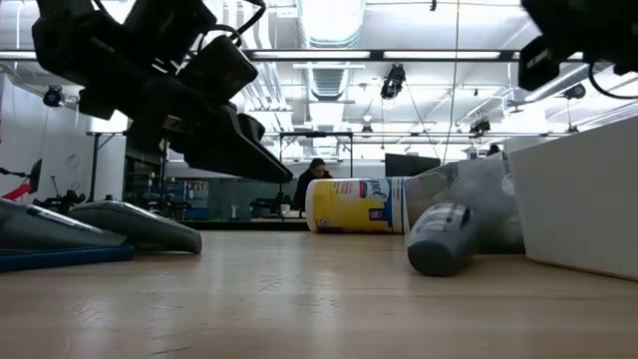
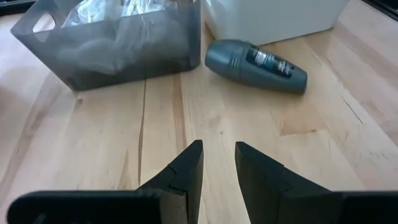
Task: Pick & Place Travel size toiletries
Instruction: Put the top deodorant into the white bin
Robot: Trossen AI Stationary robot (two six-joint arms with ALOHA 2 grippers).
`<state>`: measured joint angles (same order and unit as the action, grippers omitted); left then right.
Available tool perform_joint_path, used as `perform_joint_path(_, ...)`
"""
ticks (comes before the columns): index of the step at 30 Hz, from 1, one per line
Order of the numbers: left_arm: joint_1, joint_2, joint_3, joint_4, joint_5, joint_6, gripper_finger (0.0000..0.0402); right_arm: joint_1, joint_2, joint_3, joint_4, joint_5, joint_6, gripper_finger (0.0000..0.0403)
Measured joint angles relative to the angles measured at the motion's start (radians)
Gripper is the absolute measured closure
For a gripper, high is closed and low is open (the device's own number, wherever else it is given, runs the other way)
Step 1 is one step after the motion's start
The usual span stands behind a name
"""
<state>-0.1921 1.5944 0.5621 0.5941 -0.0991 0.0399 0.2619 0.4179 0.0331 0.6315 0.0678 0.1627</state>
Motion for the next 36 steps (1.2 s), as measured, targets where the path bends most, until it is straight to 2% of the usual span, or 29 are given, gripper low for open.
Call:
perform_joint_path(5,-0.002,0.000,-0.006,0.000,0.000,0.000,0.0302,0.000,0.181,0.146,-0.133,0.062,-0.055,0.0364)
perform_joint_path(11,-0.011,0.000,-0.006,0.001,0.000,0.000,0.0302,0.000,0.479,0.382,-0.190,0.062,-0.182,0.0360)
perform_joint_path(16,-0.029,0.000,-0.011,-0.002,0.001,-0.009,0.0302,0.000,0.695,0.556,-0.230,0.062,-0.200,0.0348)
perform_joint_path(23,-0.057,0.000,-0.011,-0.003,0.001,-0.014,0.0302,0.000,0.912,0.835,-0.657,0.062,-0.295,0.0324)
perform_joint_path(27,-0.060,0.000,-0.011,-0.003,0.002,-0.015,0.0302,0.000,1.023,0.970,-0.878,0.056,-0.247,0.0309)
perform_joint_path(32,-0.060,0.000,-0.011,-0.003,0.001,-0.025,0.0302,0.000,1.150,1.104,-1.091,0.051,-0.188,0.0287)
perform_joint_path(36,-0.060,0.000,-0.011,-0.001,0.001,-0.043,0.0302,0.000,1.239,1.194,-1.215,0.051,-0.202,0.0262)
